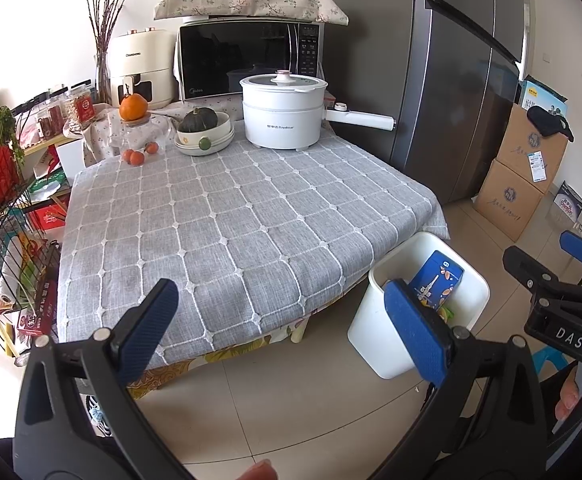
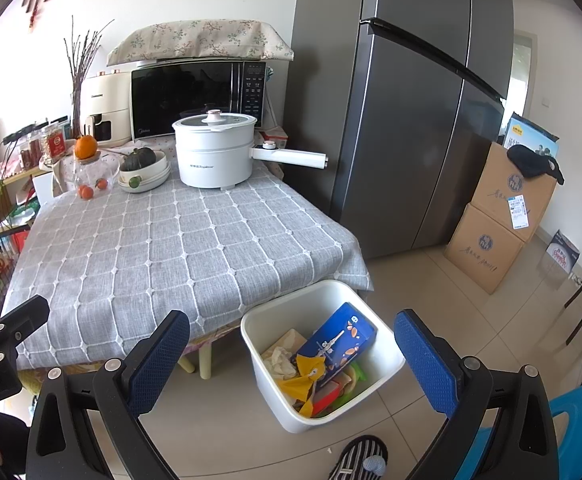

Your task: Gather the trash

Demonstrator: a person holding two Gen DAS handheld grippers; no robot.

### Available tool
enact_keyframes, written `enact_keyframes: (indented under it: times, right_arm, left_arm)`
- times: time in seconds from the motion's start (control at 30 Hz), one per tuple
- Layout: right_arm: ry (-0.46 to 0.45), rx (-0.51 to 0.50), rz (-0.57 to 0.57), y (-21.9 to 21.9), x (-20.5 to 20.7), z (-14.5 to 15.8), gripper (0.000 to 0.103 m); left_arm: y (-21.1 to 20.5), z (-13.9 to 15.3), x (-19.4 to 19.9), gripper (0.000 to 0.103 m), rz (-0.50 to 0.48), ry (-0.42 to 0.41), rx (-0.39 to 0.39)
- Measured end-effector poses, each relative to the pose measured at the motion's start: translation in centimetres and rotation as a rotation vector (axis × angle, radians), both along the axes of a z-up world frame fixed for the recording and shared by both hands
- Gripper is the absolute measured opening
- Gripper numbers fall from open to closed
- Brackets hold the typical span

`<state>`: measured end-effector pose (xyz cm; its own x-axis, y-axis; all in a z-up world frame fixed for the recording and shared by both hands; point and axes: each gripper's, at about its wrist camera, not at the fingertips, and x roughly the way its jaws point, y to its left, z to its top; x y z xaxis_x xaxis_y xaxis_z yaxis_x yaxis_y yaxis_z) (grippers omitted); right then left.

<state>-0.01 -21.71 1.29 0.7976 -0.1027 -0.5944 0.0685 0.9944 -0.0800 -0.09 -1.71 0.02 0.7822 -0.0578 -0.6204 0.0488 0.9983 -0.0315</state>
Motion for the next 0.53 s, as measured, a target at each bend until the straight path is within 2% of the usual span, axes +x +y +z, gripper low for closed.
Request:
enact_keyframes:
  times: [0.53]
  right_arm:
    - [0.002,0.002,-0.004,0.13,-0.09,-0.13,0.103]
  left_arm:
    - [0.26,-0.10,0.21,0.102,-0.009,0.029,-0.027]
